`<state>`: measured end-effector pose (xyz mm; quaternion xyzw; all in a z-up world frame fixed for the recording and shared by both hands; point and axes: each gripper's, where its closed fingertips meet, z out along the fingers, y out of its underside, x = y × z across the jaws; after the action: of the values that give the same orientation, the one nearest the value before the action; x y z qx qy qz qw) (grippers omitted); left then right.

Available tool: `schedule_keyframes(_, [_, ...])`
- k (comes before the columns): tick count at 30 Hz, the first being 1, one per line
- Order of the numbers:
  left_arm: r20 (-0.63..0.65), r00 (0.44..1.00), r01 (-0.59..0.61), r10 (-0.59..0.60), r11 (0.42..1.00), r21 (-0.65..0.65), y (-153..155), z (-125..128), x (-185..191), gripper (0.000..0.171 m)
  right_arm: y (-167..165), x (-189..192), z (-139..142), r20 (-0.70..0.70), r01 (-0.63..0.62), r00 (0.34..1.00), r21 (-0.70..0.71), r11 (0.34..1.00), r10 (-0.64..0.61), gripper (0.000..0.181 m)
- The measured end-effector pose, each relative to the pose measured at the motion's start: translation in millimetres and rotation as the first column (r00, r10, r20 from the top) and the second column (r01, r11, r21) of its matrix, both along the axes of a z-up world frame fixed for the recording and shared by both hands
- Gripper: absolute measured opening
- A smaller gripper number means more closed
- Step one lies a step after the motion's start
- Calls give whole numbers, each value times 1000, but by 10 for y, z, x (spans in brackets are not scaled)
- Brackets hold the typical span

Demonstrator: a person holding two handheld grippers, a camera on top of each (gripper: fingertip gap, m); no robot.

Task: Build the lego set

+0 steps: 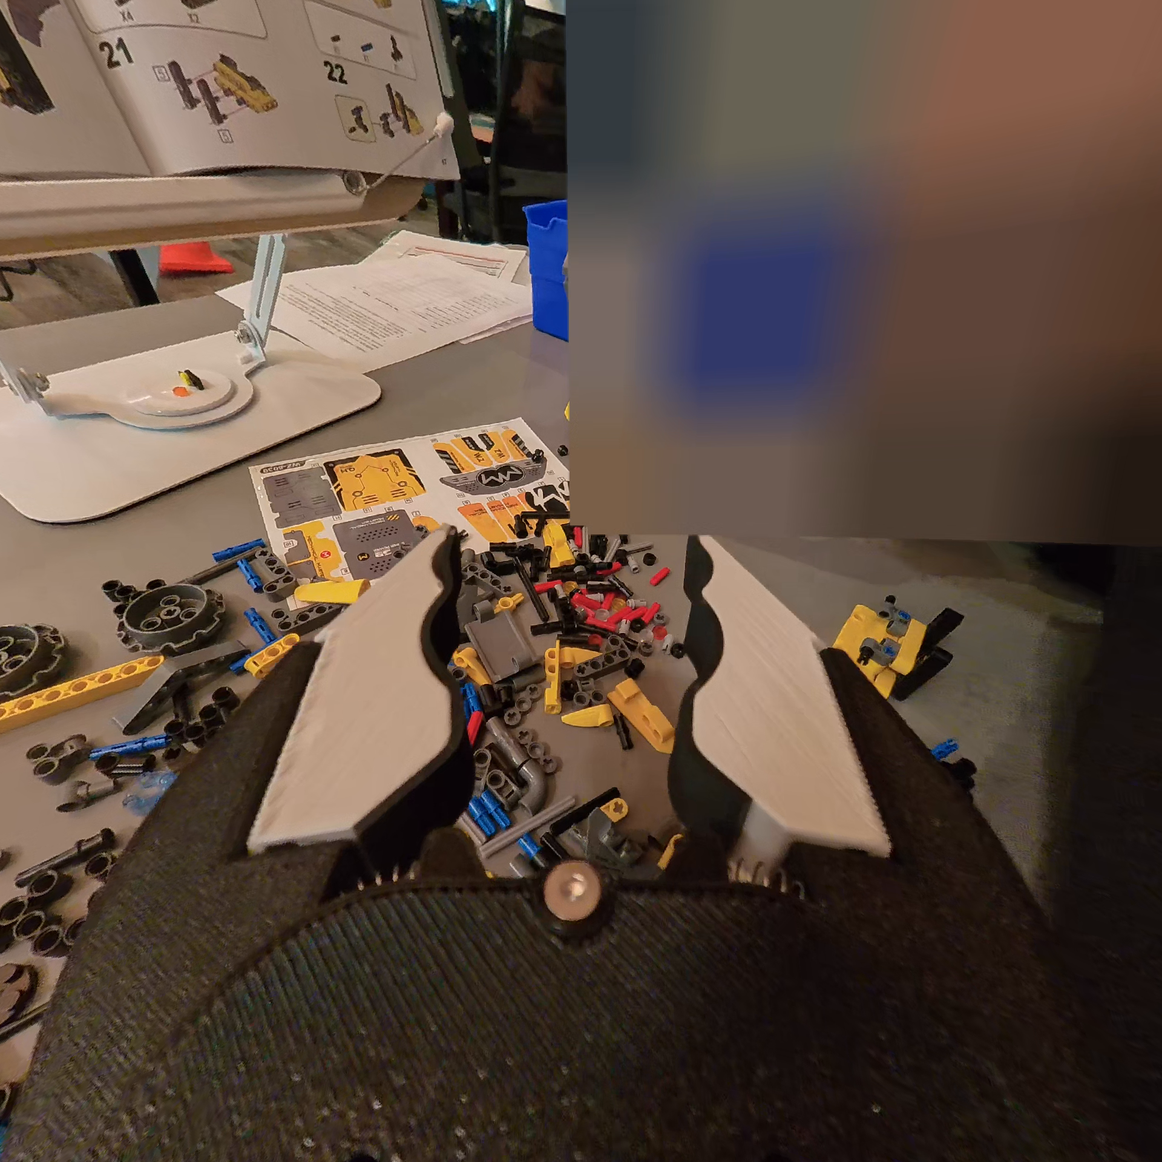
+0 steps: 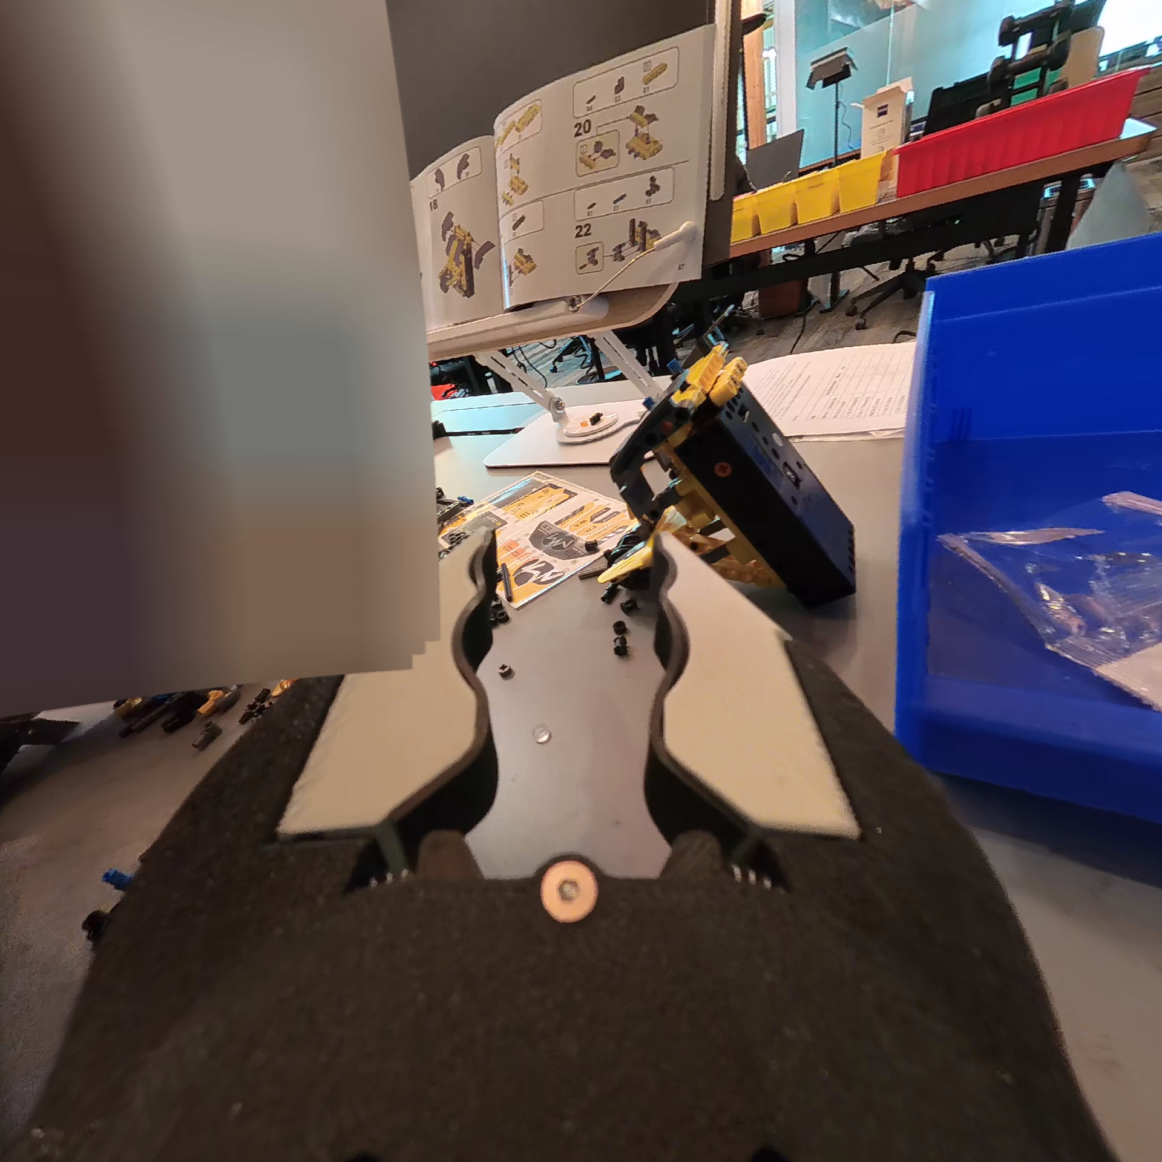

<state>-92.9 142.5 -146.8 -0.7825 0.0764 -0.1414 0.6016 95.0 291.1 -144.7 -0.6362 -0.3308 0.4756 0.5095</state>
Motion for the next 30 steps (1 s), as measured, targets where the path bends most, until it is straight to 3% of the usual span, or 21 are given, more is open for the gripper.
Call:
schedule_keyframes(7, [-114, 993, -19, 21, 999, 27, -13, 9, 76, 68, 6, 36, 38, 11, 29, 1000, 29, 999, -29, 53])
schedule_keyframes(12, [-54, 998, 47, -43, 997, 67, -55, 90, 248, 69, 8, 118, 175, -46, 74, 996, 79, 994, -70, 53])
schedule_keyframes(19, [-39, 996, 87, -84, 992, 89, -82, 131, 347, 68, -4, 139, 160, -103, 19, 994, -39, 999, -23, 52])
schedule_keyframes(30, [-54, 994, 101, -96, 991, 84, -84, 99, 396, 68, -103, 46, 25, 22, 9, 1000, 52, 999, -10, 50])
